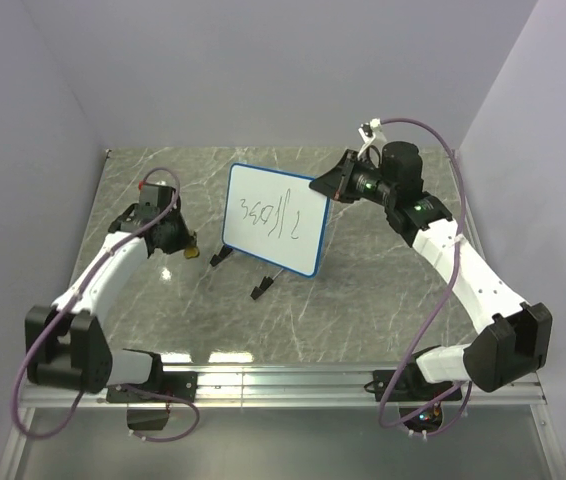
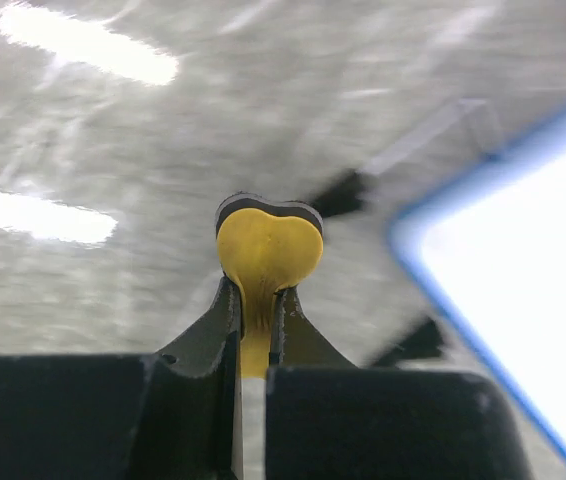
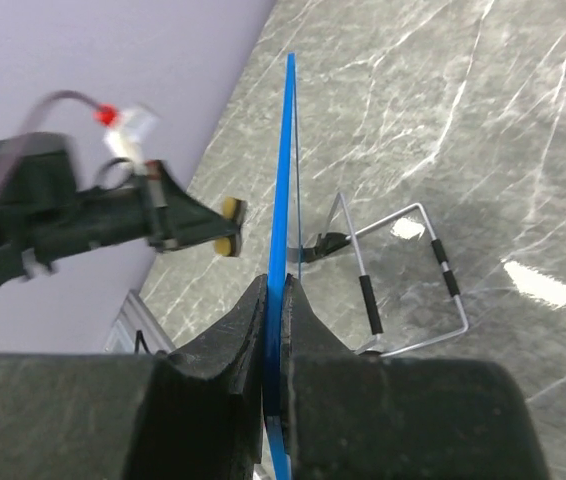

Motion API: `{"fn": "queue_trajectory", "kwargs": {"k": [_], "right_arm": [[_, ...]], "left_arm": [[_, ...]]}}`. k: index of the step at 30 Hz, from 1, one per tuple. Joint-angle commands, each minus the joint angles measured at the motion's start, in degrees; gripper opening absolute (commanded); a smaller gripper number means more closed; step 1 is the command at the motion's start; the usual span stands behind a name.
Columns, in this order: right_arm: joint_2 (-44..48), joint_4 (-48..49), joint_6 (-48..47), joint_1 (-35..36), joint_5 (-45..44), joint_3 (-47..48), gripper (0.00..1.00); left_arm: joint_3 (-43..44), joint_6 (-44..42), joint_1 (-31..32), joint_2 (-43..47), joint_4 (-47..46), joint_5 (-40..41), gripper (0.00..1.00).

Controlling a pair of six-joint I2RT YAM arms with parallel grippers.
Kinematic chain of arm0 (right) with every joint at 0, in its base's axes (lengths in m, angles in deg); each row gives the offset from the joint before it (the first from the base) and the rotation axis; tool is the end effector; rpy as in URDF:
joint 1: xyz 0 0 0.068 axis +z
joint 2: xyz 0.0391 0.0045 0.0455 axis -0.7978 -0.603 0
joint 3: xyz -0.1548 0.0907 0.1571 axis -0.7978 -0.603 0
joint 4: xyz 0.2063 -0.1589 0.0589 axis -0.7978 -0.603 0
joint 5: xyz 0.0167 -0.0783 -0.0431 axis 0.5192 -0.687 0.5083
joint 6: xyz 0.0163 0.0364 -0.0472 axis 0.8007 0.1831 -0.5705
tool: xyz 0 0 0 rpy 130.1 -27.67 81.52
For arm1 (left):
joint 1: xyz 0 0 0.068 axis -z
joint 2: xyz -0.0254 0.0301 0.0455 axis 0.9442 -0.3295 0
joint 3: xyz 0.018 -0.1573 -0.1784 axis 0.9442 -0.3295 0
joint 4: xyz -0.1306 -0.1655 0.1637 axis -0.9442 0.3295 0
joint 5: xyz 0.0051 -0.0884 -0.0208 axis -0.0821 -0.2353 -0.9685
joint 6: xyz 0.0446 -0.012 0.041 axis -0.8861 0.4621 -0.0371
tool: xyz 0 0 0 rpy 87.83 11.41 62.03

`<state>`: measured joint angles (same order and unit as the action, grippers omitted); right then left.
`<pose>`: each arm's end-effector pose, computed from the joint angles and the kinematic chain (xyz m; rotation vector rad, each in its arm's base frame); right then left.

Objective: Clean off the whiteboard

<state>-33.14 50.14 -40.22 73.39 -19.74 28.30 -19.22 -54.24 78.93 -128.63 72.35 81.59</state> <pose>0.3048 0.1378 0.3451 -0.1789 1.9220 1.0919 0.2924 -0.0419 0.2054 -0.5469 2.4888 -0.2817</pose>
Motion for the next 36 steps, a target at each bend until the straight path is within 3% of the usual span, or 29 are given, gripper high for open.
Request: {"fn": "queue_trajectory", "kwargs": {"k": [1,8,12,18,28,31,36], "right_arm": [[1.12,8.62,3.41,0.89,-4.07,0.28,0.00],[-0.90,7.82,8.94,0.80,-3.30,0.90,0.00],[0.06,13.61,16.84,0.80,-0.05,-2.26,0.00],[3.40,21.17,23.35,0.89,5.23,-9.03,0.00],[6.83,23.13,25.82,0.45,7.61,-13.17,0.00],[6.75,23.82,27.31,-0.43,7.79,-11.94,0.00],[5.96,25.40,30.13,-0.87,8.49,-10.27,0.00]], "left_arm": [[3.62,4.08,3.60,6.76,1.75,-1.92,0.00],[2.48,11.21,14.93,13.82,-9.23,-7.20,0.00],[5.20,12.53,25.90,10.84,-13.27,-5.35,0.00],[13.64,10.69,36.03,1.09,-14.78,-1.05,0.00],[16.99,8.58,38.59,-4.20,-12.24,-0.34,0.00],[14.97,7.35,38.16,-2.63,-9.25,4.13,0.00],[8.21,6.03,30.89,1.33,-7.74,3.97,0.00]]}}
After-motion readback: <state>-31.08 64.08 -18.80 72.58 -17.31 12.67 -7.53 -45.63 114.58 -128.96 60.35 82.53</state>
